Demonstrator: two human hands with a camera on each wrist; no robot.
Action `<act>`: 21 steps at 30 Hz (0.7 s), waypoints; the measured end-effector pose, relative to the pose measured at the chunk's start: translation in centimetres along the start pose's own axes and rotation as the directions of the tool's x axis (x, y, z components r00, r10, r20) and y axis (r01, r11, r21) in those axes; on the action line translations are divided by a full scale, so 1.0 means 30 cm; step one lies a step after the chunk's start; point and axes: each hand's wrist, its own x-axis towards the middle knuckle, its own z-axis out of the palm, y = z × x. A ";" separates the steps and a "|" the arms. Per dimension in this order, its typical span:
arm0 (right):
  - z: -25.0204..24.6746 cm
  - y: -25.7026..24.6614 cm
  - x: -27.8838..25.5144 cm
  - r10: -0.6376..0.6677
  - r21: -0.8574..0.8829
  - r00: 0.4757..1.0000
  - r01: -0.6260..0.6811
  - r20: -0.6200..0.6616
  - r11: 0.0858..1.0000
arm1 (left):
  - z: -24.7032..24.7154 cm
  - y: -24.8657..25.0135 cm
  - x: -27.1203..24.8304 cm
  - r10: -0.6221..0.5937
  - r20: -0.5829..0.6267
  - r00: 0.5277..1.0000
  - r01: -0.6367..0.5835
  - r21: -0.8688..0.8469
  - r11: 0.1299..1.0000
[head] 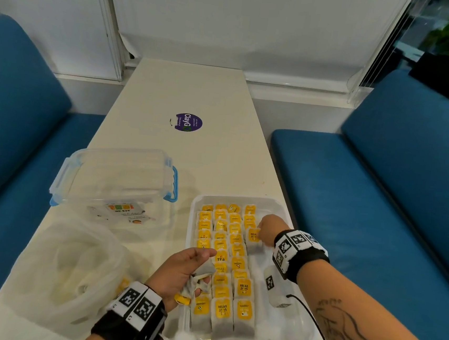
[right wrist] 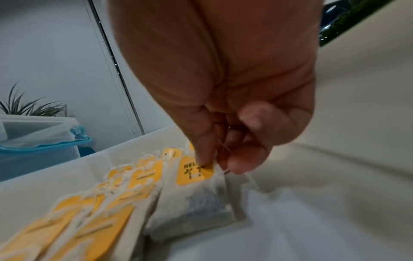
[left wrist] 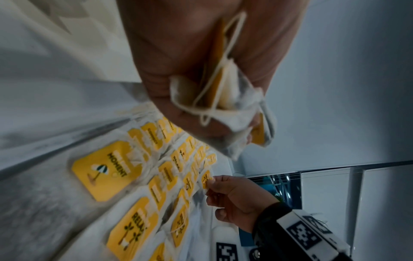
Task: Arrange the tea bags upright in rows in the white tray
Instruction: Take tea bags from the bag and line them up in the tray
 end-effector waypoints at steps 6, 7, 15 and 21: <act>0.020 -0.008 0.014 0.041 0.093 0.999 -0.043 0.026 0.995 | 0.000 -0.001 0.008 -0.003 0.000 1.000 0.003 -0.004 1.000; 0.023 -0.011 0.015 0.051 0.146 0.999 -0.052 0.010 0.988 | 0.000 -0.001 0.009 -0.003 -0.001 1.000 0.003 -0.004 1.000; -0.044 0.042 -0.088 -0.006 0.538 0.962 0.157 -0.272 0.828 | 0.001 0.005 0.001 -0.023 -0.003 1.000 0.023 -0.044 0.999; -0.121 0.008 -0.301 -0.268 0.479 0.923 0.374 -0.275 0.795 | 0.051 0.050 -0.023 -0.070 0.055 0.996 0.077 -0.139 0.987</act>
